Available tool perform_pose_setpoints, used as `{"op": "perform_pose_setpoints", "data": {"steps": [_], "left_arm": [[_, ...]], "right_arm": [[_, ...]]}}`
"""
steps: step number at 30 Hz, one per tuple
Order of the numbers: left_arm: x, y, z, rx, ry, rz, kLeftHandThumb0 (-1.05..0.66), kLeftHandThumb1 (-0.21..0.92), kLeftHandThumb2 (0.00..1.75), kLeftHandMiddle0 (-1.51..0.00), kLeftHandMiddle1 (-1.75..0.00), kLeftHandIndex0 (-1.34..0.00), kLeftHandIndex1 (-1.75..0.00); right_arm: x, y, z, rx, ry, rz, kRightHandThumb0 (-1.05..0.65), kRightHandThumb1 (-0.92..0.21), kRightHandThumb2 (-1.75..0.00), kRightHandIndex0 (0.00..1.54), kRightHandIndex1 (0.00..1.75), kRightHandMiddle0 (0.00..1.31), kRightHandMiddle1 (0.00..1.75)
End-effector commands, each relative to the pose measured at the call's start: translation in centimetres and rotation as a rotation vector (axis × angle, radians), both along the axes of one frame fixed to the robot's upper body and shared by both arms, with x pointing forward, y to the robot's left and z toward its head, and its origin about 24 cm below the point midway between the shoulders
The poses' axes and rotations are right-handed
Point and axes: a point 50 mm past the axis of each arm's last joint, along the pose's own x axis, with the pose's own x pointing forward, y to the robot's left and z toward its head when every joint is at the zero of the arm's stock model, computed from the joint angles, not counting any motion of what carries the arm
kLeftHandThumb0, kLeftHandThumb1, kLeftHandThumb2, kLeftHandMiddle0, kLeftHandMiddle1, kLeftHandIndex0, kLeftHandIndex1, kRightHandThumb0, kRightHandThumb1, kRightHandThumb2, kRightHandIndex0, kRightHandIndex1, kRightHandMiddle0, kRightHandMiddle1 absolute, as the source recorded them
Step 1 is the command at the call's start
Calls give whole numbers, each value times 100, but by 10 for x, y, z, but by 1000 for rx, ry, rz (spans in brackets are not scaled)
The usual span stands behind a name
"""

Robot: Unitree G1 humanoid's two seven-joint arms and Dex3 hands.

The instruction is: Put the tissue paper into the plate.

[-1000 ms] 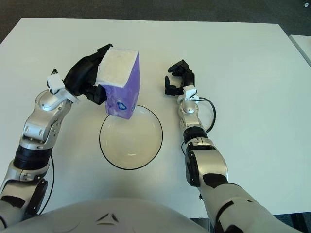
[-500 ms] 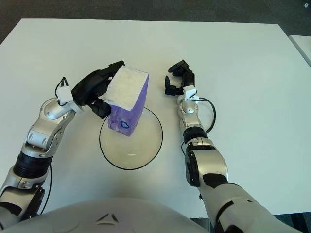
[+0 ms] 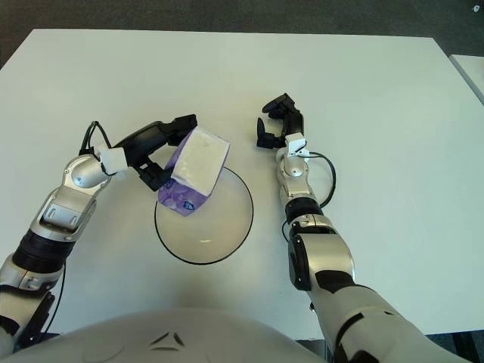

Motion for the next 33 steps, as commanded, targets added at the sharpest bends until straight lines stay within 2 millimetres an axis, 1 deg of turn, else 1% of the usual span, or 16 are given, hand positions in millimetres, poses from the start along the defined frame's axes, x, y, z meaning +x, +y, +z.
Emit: {"op": "perform_pose_setpoints", "data": {"steps": [1, 10, 12, 14, 17, 18, 20, 23, 29, 33], "left_arm": [[3, 2, -10, 137, -90, -11, -46, 32, 131, -110, -175, -60, -175], [13, 6, -15, 165, -213, 39, -46, 32, 130, -108, -175, -60, -175], [15, 7, -15, 168, -229, 47, -46, 32, 130, -105, -175, -60, -175], [17, 7, -16, 175, -235, 48, -46, 34, 128, -93, -175, -58, -175], [18, 7, -17, 183, -243, 47, -45, 37, 124, -84, -175, -56, -175], [18, 8, -17, 179, -250, 49, -45, 39, 121, -81, -175, -54, -175], [20, 8, -17, 164, -258, 53, -42, 48, 108, -70, -175, -49, -173], [21, 8, -18, 135, -257, 59, -41, 58, 92, -55, -175, -45, -168], [23, 9, -20, 95, -240, 54, -39, 71, 70, -35, -175, -42, -162], [25, 9, -21, 85, -240, 50, -38, 79, 59, -26, -175, -38, -162]], "right_arm": [[-85, -10, -133, 50, 652, -82, -1, -21, -140, 71, 175, 53, 160], [-86, -11, -134, 46, 657, -80, -1, -22, -140, 71, 175, 51, 161], [-86, -10, -134, 44, 658, -79, -1, -22, -140, 71, 175, 51, 161], [-86, -10, -134, 44, 659, -78, -1, -22, -140, 71, 175, 52, 161], [-86, -10, -134, 43, 660, -77, -1, -22, -140, 71, 175, 52, 160], [-86, -10, -134, 45, 660, -77, -1, -22, -140, 71, 175, 52, 160], [-86, -10, -134, 47, 659, -78, -1, -22, -139, 71, 175, 52, 160], [-86, -9, -134, 45, 662, -78, -1, -22, -139, 71, 175, 52, 160], [-87, -9, -135, 33, 668, -79, -1, -22, -139, 71, 175, 52, 160], [-87, -8, -135, 30, 672, -82, -1, -22, -139, 71, 175, 52, 160]]}}
